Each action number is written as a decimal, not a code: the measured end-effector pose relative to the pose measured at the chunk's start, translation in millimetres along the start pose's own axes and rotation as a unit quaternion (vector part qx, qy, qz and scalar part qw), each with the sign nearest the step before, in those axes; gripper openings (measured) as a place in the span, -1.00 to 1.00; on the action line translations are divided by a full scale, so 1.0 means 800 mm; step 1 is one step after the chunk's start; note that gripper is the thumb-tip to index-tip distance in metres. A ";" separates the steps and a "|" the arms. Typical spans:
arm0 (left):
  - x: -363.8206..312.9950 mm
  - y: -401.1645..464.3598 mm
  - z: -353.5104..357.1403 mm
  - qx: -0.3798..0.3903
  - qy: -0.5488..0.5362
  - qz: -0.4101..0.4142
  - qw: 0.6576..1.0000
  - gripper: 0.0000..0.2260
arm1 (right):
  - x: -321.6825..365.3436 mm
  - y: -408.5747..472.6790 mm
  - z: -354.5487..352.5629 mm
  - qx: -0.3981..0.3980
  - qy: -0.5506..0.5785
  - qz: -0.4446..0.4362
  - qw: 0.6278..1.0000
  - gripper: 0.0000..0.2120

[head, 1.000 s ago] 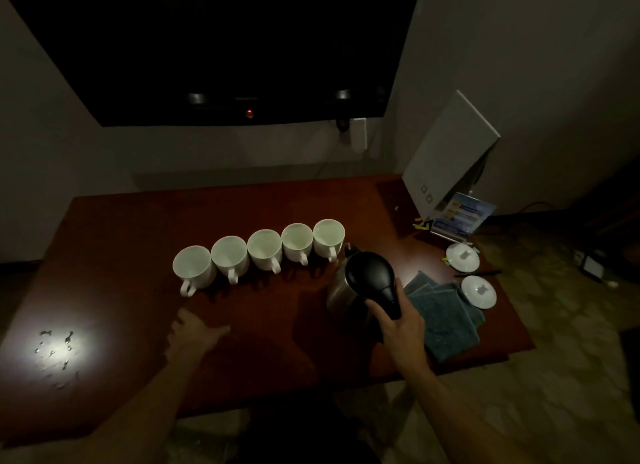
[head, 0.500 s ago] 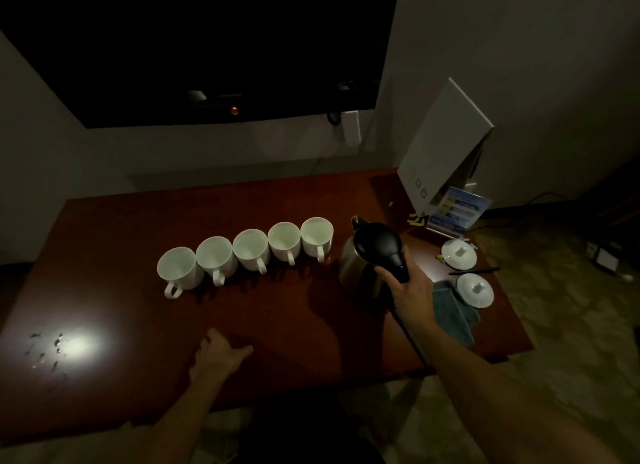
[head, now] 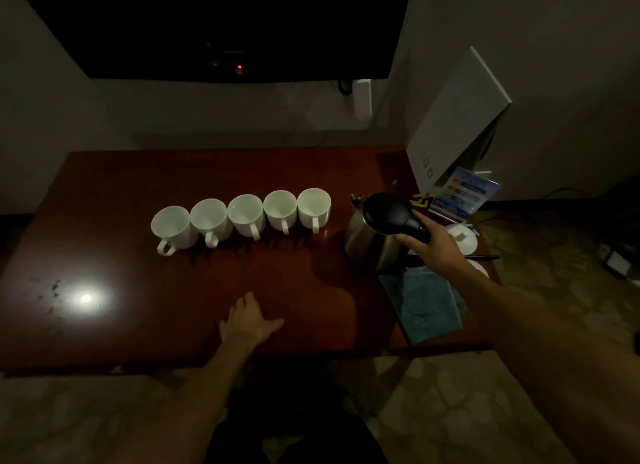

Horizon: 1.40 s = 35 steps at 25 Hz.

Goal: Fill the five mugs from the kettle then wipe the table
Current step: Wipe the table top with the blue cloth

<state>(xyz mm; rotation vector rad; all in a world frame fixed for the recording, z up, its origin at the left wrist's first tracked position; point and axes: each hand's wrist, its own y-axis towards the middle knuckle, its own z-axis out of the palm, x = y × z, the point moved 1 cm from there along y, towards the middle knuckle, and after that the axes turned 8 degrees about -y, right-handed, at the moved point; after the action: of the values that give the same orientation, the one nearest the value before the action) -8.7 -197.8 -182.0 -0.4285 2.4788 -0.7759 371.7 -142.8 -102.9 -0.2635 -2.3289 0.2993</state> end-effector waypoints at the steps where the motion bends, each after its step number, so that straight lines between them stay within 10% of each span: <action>1: 0.000 -0.004 0.000 -0.002 -0.009 -0.006 1.000 -0.06 | 0.003 -0.002 0.002 -0.015 0.002 -0.003 1.000 -0.18; 6: 0.046 -0.003 -0.054 -0.052 -0.050 -0.040 0.997 0.01 | 0.081 -0.037 0.020 -0.247 -0.012 -0.051 0.968 -0.26; 13: 0.099 0.061 -0.211 -0.207 -0.029 0.051 0.977 -0.06 | 0.295 0.008 0.207 -0.010 -0.129 -0.176 0.976 -0.36; 18: 0.086 0.139 -0.275 -0.142 0.005 0.058 0.988 0.04 | 0.371 0.076 0.299 0.060 -0.219 -0.163 0.960 -0.06; 35: 0.078 0.204 -0.282 -0.100 0.060 0.077 0.990 -0.01 | 0.367 0.145 0.369 0.081 -0.282 -0.151 0.944 0.01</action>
<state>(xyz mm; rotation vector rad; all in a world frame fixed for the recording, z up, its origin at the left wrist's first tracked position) -207.4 3.3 -142.2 -0.2614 2.6776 -0.5066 -30.6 8.7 -142.6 0.3031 -2.8332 0.4557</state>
